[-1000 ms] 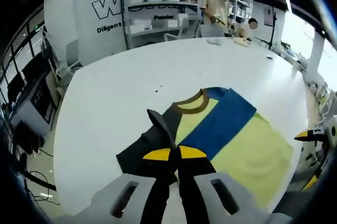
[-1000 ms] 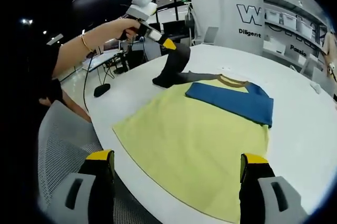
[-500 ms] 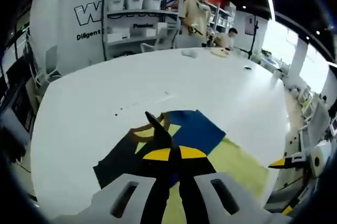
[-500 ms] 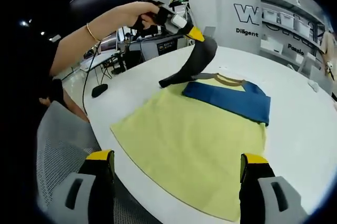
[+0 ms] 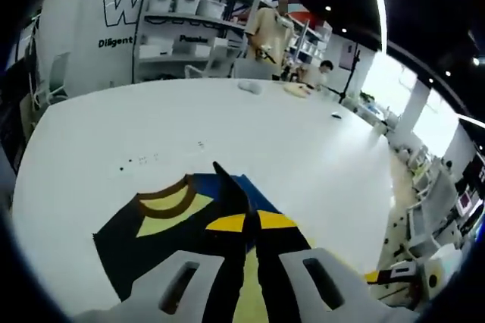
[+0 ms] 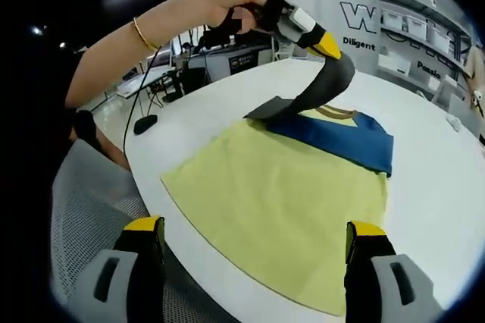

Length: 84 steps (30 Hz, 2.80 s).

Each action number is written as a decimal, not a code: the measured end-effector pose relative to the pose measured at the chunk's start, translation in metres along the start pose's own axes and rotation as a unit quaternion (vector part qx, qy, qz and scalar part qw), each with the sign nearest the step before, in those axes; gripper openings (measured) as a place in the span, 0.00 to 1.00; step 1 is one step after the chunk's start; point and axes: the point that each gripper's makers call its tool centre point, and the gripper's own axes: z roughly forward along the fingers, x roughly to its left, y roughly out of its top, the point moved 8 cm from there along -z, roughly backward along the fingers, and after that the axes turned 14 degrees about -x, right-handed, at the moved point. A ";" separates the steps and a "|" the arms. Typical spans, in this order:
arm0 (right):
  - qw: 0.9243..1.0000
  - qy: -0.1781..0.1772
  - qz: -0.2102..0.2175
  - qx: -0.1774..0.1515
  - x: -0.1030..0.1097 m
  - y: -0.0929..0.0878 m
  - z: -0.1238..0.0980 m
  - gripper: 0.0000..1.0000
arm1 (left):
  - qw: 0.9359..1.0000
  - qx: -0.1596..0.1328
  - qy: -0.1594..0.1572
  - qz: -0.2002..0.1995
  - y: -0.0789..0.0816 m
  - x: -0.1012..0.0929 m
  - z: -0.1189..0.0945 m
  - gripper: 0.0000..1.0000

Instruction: Fold the garment on the visible template until the final outline fits inside the template.

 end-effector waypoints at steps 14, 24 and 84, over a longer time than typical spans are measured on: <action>1.000 -0.007 0.006 0.005 0.000 -0.005 -0.003 0.99 | 0.999 0.044 -0.028 -0.013 -0.037 -0.020 0.032 0.07; 1.000 -0.015 0.011 0.006 -0.002 -0.008 -0.007 0.99 | 0.996 0.070 -0.040 -0.023 -0.063 -0.027 0.058 0.07; 0.997 -0.055 0.024 -0.052 -0.073 0.032 0.004 0.99 | 0.995 0.042 0.017 0.090 -0.080 0.038 -0.027 0.98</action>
